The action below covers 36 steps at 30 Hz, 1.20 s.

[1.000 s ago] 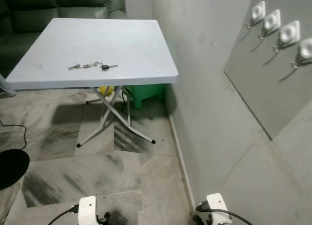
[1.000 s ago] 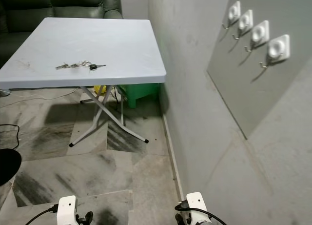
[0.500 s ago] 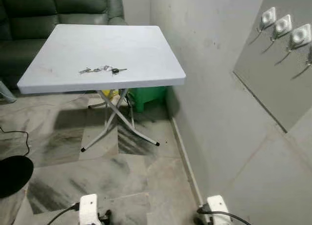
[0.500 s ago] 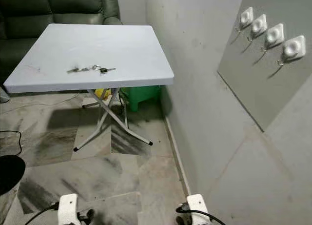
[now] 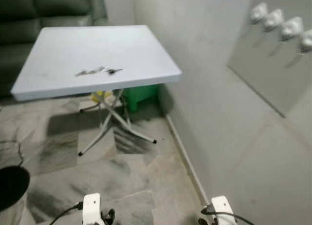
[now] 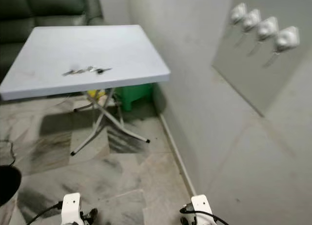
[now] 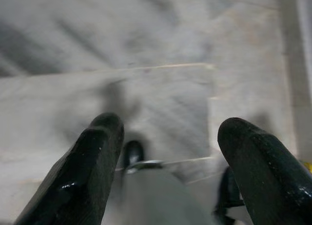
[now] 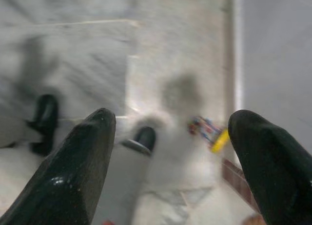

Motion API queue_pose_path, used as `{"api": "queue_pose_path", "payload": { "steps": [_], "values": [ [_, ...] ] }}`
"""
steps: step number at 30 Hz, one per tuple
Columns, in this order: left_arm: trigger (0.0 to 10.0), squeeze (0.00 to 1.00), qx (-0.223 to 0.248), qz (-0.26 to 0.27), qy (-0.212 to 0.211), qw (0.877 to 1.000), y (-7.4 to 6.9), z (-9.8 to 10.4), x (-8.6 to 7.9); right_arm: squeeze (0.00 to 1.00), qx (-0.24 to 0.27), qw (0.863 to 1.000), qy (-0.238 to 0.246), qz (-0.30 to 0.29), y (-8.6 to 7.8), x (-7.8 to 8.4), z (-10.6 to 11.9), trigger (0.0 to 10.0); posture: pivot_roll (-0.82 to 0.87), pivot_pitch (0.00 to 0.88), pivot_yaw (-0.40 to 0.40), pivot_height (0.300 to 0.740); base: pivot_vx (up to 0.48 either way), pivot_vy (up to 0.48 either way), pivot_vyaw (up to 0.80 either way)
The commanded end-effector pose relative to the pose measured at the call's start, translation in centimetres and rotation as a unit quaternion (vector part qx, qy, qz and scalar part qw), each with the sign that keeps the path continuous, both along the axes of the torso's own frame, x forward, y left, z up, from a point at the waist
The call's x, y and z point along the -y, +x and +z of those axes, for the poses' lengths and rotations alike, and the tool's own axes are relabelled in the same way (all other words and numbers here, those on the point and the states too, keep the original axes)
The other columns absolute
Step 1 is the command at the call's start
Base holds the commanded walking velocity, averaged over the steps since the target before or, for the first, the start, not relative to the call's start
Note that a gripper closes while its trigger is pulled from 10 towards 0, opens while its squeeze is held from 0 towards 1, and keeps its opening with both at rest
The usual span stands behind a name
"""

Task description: Hang keys on a hook

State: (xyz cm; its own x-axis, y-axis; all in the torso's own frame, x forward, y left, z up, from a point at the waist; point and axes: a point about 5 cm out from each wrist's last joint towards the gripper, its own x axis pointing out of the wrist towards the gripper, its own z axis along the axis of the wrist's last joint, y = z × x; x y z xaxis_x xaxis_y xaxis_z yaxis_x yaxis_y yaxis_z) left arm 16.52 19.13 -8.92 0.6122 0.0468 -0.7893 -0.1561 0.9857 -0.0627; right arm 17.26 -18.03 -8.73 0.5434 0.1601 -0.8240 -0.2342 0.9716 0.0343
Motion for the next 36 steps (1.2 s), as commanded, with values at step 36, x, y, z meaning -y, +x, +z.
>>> {"api": "queue_pose_path", "payload": {
  "steps": [36],
  "values": [
    [10.0,0.00,0.010,0.022,0.001,1.000,0.34,0.22,-0.40,0.00,0.005,1.000,0.004,-0.010,0.19,0.12,0.11,10.0,-0.08,0.000,-0.033,0.740,0.000,0.320,0.00]
  ]
}}
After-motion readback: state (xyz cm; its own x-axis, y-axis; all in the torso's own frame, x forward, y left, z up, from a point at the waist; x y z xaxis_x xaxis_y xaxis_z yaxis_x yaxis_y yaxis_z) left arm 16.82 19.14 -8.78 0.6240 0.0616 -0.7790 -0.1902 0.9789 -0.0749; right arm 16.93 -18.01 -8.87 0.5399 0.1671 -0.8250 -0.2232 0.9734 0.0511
